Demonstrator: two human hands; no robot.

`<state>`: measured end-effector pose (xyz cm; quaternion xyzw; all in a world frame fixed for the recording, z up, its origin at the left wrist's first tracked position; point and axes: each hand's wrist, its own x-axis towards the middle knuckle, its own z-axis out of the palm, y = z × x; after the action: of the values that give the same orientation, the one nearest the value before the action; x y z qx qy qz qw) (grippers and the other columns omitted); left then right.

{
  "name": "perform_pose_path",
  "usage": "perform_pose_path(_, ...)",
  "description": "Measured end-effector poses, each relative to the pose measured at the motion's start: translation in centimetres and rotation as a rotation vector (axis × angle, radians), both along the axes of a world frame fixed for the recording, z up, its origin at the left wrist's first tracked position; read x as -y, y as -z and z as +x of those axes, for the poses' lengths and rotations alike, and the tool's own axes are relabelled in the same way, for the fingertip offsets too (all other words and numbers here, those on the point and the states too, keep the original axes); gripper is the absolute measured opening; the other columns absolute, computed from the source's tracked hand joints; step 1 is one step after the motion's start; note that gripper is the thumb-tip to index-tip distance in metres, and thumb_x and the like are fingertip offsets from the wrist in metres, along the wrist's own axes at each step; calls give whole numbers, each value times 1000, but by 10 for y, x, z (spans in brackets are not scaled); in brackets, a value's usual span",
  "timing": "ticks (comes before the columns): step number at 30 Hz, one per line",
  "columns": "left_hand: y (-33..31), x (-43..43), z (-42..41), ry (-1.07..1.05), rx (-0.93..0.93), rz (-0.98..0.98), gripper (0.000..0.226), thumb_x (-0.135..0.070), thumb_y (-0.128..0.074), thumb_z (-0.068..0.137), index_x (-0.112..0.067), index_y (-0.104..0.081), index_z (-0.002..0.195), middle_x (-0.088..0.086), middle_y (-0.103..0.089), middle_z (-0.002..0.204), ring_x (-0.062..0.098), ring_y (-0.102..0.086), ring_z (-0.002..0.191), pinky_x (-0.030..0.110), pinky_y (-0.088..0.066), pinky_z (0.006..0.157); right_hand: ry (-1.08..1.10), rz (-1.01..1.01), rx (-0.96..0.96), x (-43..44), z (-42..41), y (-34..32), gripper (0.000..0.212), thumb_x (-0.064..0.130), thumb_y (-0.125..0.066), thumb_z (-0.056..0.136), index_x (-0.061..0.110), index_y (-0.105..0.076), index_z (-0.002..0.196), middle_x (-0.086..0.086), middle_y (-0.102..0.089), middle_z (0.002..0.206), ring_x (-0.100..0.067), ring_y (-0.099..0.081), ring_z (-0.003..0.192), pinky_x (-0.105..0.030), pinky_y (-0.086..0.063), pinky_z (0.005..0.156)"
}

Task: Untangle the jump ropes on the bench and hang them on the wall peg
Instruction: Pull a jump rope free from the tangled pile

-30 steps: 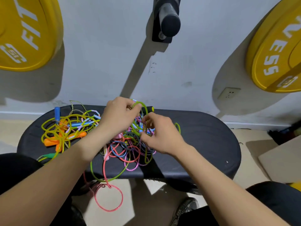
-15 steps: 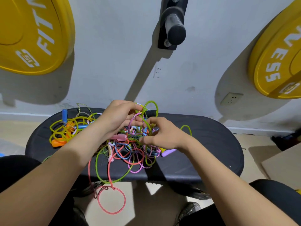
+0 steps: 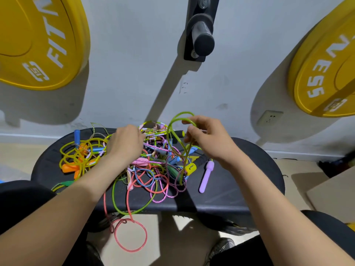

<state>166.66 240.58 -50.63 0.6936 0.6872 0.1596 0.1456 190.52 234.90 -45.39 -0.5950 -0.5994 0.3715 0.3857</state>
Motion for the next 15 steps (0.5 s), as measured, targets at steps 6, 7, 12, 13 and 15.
perform_pose_path(6, -7, 11, 15, 379, 181, -117, 63, -25, -85, 80, -34, -62, 137, -1, -56, 140, 20, -54, 133, 39, -44, 110, 4, 232, 39, 6, -3, -25, 26, 5, -54, 107, 13, -68, 127, -8, -77, 96, -26, -79, 79, -49, -63, 84)
perform_pose_path(7, -12, 17, 22, 453, 374, -196, 74, -33, -91, 75, -41, -57, 140, -12, -57, 144, 8, -57, 131, 35, -46, 110, 7, 265, 44, 7, -4, -28, 26, 5, -54, 107, 13, -68, 127, -7, -77, 95, -26, -78, 77, -50, -64, 83)
perform_pose_path(12, -16, 33, 55, 479, 819, -242, 31, -30, -76, 97, -28, -68, 127, -8, -75, 128, 10, -71, 117, 41, -56, 105, -24, 193, -411, 11, -15, -41, 23, 7, -63, 104, 14, -64, 127, -16, -79, 98, -42, -78, 83, -54, -66, 73)
perform_pose_path(13, -17, 32, 58, 430, 865, -228, 21, -18, -69, 102, -18, -69, 123, 1, -77, 123, 17, -74, 113, 43, -57, 103, -14, 171, -476, 10, -16, -40, 26, 9, -64, 105, 15, -58, 129, -17, -80, 100, -43, -78, 85, -56, -66, 74)
perform_pose_path(15, -18, 31, 58, 390, 901, -227, 18, -7, -57, 107, -10, -71, 118, 9, -79, 115, 24, -77, 106, 39, -59, 96, 45, 105, -571, 6, -15, -36, 30, 15, -64, 106, 16, -44, 130, -17, -80, 100, -42, -79, 87, -55, -66, 76)
